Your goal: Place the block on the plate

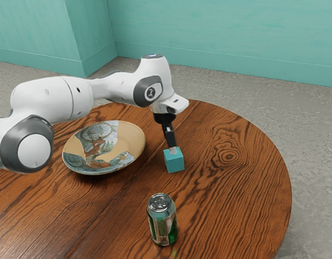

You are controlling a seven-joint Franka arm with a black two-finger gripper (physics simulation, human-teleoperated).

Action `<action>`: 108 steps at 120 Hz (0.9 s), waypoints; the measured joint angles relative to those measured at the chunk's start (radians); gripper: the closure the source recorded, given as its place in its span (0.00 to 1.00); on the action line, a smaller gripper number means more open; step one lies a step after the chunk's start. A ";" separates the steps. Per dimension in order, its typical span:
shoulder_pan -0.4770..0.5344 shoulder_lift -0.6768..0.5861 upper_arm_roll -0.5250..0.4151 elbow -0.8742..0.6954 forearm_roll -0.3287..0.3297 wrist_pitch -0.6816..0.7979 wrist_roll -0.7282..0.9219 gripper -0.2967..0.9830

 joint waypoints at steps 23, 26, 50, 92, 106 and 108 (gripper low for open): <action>-0.001 0.006 0.000 -0.027 0.076 0.048 0.025 0.23; -0.001 0.007 0.000 -0.030 0.092 0.056 0.025 0.23; -0.004 0.014 0.000 -0.034 0.154 0.106 0.024 0.23; -0.034 0.028 -0.023 -0.033 0.168 0.149 -0.047 0.23; -0.034 0.030 -0.025 -0.035 0.169 0.153 -0.081 0.23; -0.033 0.030 -0.024 -0.038 0.170 0.153 -0.087 0.23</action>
